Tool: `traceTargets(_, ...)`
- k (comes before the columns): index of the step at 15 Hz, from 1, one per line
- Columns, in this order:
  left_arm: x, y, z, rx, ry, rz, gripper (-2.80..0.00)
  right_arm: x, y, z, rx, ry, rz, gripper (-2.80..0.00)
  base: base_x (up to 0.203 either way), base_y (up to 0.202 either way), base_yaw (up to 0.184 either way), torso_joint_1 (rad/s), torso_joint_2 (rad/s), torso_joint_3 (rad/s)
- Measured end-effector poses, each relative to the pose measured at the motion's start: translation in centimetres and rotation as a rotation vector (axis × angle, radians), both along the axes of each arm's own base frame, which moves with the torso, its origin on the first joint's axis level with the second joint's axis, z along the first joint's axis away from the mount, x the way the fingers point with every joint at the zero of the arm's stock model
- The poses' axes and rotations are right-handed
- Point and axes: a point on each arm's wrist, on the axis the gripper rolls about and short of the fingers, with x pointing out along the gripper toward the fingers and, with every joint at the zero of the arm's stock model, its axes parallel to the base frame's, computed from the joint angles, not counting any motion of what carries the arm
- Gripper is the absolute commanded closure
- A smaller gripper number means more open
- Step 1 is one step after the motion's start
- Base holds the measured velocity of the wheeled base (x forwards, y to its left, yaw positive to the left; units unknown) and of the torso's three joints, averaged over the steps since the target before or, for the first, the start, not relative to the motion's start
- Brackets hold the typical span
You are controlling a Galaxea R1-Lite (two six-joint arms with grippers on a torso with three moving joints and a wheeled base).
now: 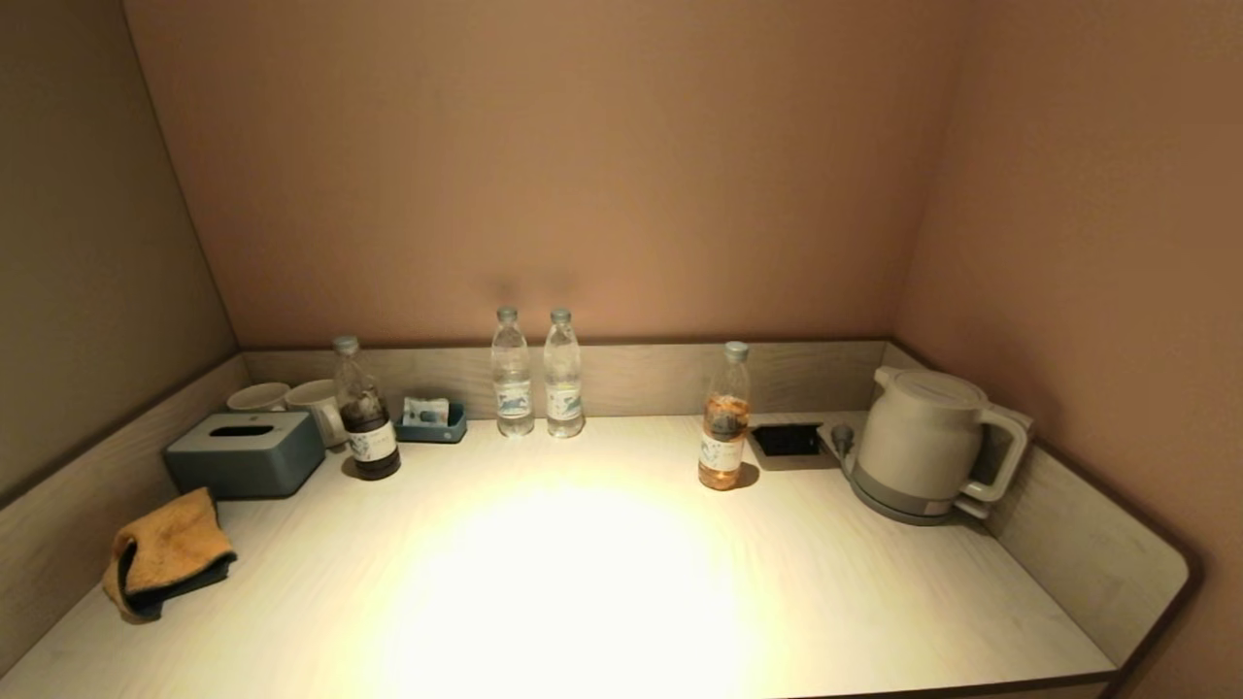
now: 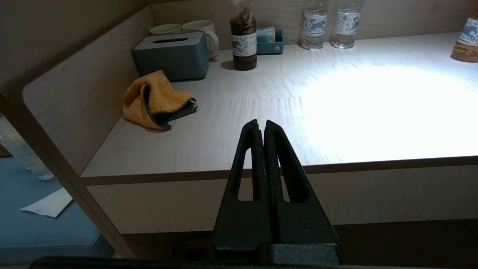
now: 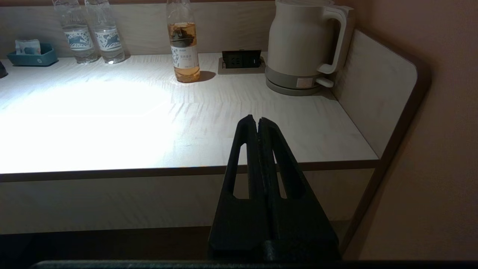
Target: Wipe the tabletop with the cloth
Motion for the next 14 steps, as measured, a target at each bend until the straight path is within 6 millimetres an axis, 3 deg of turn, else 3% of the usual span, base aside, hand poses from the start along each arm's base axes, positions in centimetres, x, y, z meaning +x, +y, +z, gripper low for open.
traceTargets(14,0.00,0.00,0.00,0.000,0.000,0.000,0.00,0.00,0.00,-0.01,0.000,0.001,0.000,0.00,0.000,0.000,0.000,0.000,0.00,0.000)
